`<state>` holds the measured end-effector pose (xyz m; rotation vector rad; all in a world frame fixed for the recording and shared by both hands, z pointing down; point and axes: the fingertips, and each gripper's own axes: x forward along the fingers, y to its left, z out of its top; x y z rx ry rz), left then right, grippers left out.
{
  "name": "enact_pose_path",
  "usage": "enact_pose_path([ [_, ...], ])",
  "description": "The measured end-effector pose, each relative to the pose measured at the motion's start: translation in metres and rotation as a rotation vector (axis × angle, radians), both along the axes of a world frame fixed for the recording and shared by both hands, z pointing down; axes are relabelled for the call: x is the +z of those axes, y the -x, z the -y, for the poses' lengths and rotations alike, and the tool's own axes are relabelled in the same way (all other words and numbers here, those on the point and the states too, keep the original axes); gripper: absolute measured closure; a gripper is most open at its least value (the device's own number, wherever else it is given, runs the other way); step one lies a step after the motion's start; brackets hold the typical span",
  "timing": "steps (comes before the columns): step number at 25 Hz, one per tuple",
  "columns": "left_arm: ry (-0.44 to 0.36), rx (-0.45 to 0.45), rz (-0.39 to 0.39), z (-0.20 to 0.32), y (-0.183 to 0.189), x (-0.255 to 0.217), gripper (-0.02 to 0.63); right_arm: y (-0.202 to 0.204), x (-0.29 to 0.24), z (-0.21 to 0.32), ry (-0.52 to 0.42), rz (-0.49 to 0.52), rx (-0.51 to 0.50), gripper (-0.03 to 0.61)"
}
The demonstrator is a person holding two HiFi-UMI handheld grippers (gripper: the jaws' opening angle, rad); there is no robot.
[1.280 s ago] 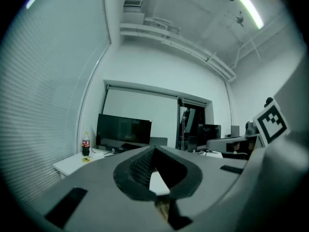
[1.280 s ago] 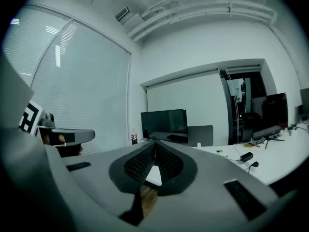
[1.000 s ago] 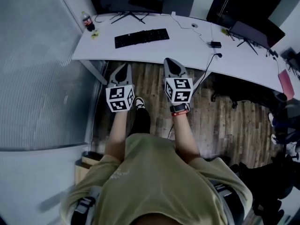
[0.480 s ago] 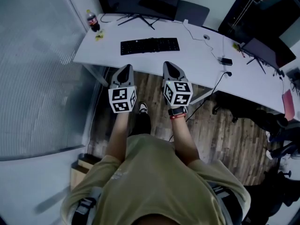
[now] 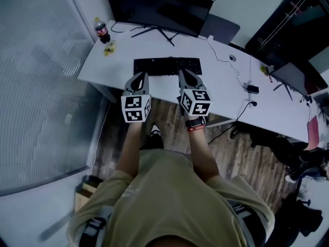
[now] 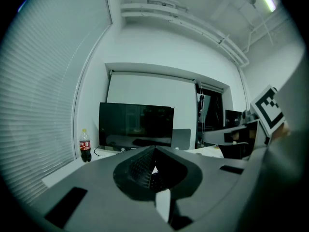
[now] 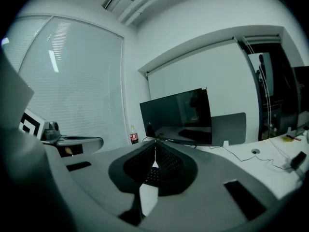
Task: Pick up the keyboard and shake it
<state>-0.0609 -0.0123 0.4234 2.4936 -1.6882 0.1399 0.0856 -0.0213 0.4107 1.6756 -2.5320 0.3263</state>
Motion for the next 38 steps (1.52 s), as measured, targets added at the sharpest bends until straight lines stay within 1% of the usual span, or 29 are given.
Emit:
enact_pose_path([
  [3,0.023,0.016,0.019,0.031,-0.001,0.009,0.595,0.01,0.011,0.033,0.031,0.005,-0.037,0.554],
  [5,0.038,0.023,0.033,0.052,0.0,0.01,0.595,0.016,0.015,0.054,0.051,0.0,-0.043,0.554],
  [7,0.05,0.021,0.032,0.074,0.006,0.01,0.595,0.023,0.016,0.076,0.06,-0.005,-0.045,0.554],
  [14,0.064,0.011,0.002,0.147,0.024,0.022,0.595,0.034,0.028,0.146,0.086,-0.024,-0.033,0.554],
  [18,0.074,0.013,0.012,0.181,0.026,0.027,0.595,0.037,0.033,0.18,0.1,-0.02,-0.012,0.552],
  [24,0.107,0.056,-0.008,0.204,0.025,0.043,0.595,0.036,0.051,0.194,0.14,-0.039,-0.002,0.553],
  [26,0.113,0.051,0.003,0.211,0.027,0.046,0.594,0.032,0.056,0.2,0.157,-0.039,0.006,0.553],
  [29,0.147,0.048,0.022,0.21,0.023,0.06,0.594,0.019,0.068,0.197,0.198,-0.054,0.01,0.552],
  [31,0.161,0.051,0.032,0.212,0.025,0.066,0.594,0.015,0.072,0.2,0.209,-0.066,0.007,0.553],
  [35,0.197,0.063,0.032,0.222,0.034,0.082,0.594,0.017,0.086,0.213,0.22,-0.07,-0.029,0.552],
  [38,0.228,0.073,0.041,0.233,0.036,0.099,0.594,0.015,0.099,0.225,0.229,-0.104,-0.067,0.552],
])
